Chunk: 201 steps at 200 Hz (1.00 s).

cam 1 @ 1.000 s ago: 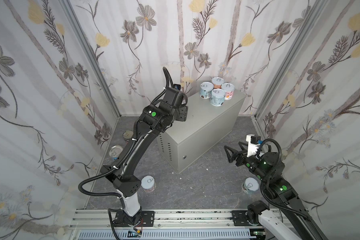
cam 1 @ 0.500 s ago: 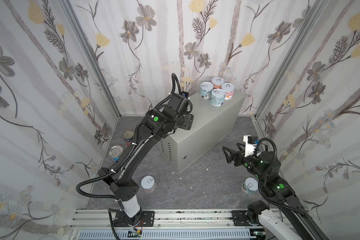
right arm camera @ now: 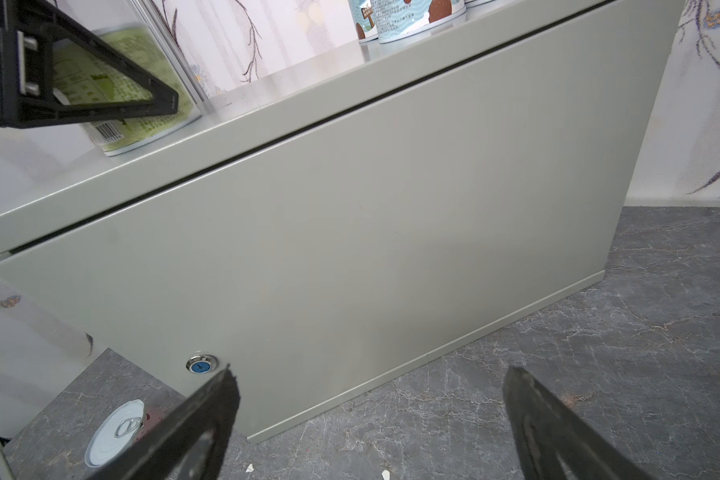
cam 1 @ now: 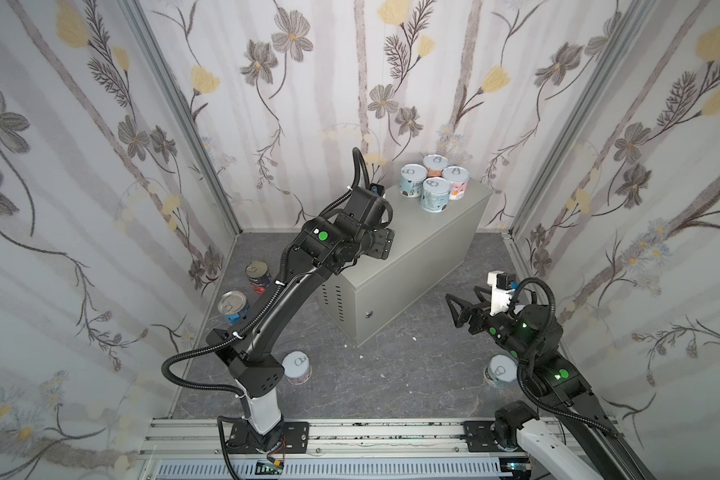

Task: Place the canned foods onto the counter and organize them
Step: 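Carry the green can over the cabinet top and set it down near the front edge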

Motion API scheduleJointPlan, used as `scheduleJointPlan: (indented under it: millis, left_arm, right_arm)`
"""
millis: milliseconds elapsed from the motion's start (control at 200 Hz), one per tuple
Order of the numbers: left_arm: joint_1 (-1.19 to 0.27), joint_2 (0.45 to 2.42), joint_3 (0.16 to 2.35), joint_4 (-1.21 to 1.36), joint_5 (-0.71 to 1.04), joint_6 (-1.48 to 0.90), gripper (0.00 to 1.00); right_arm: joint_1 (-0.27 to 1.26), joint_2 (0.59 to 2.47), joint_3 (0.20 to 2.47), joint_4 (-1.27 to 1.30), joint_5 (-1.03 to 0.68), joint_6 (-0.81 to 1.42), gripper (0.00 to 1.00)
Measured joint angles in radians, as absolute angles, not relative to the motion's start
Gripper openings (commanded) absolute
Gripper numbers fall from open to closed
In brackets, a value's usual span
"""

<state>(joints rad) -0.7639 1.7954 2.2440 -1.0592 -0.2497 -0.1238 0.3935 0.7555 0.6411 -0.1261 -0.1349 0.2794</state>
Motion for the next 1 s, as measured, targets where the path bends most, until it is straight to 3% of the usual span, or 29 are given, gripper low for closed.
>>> scheduleJointPlan:
  millis: [245, 550, 754, 1004]
  left_arm:
    - [-0.764, 1.837, 2.307, -1.066, -0.253, -0.107, 1.0]
    - [-0.768, 1.79, 2.379, -1.058, -0.293, -0.107, 1.0]
    - [-0.777, 1.698, 2.375, -1.05, -0.311, -0.118, 1.0]
    - [-0.777, 1.425, 2.089, -0.929, -0.354, -0.141, 1.0]
  right_arm:
    - [0.393, 0.757, 0.641, -0.126, -0.135, 0.279, 1.0]
    - [0.409, 0.757, 0.685, -0.136, -0.131, 0.28, 1.0]
    - [0.508, 0.797, 0.781, -0.168, -0.091, 0.279, 1.0]
    - [0.677, 0.914, 0.957, -0.195, 0.017, 0.249, 1.0]
